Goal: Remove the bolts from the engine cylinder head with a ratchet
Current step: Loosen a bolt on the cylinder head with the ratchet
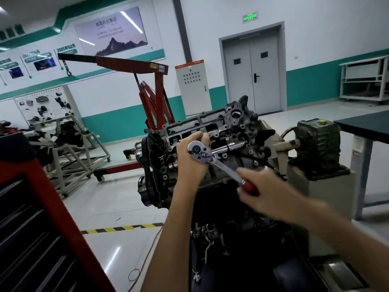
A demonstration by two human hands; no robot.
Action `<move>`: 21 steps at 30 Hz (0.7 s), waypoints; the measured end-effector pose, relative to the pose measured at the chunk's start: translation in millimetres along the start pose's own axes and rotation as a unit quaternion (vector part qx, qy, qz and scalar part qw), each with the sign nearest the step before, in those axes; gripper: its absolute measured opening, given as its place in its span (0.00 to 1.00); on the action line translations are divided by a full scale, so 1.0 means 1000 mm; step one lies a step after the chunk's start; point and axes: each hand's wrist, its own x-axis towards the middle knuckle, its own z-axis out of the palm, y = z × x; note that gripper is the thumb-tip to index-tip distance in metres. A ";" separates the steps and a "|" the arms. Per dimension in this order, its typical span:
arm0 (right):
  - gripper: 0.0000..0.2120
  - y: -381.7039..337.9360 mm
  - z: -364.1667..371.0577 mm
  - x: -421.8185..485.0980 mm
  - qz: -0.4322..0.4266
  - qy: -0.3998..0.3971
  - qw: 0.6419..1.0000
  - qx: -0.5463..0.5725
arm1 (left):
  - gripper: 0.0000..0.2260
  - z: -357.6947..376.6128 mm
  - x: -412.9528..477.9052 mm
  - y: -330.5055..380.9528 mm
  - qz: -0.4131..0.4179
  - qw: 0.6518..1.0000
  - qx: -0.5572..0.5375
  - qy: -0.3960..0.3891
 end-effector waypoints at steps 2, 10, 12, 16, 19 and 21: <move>0.13 -0.021 0.042 -0.015 0.023 0.057 0.989 0.135 | 0.18 0.005 -0.001 0.002 -0.009 1.000 -0.016 0.024; 0.05 -0.012 0.027 -0.001 0.014 0.002 0.997 0.077 | 0.19 -0.015 0.001 0.004 -0.005 0.998 0.001 -0.058; 0.05 0.004 -0.019 0.015 -0.025 -0.066 0.997 -0.025 | 0.21 -0.024 0.005 0.006 -0.010 0.994 0.025 -0.110; 0.05 0.011 -0.074 0.047 -0.082 -0.023 0.966 -0.242 | 0.19 -0.021 0.009 0.008 0.003 0.989 0.063 -0.135; 0.09 0.008 -0.045 0.031 -0.023 -0.016 0.980 -0.195 | 0.12 -0.009 0.000 0.003 -0.034 0.999 -0.010 -0.008; 0.12 -0.004 0.000 0.009 0.024 0.010 0.998 -0.059 | 0.13 -0.002 -0.003 0.002 -0.039 0.996 -0.040 0.069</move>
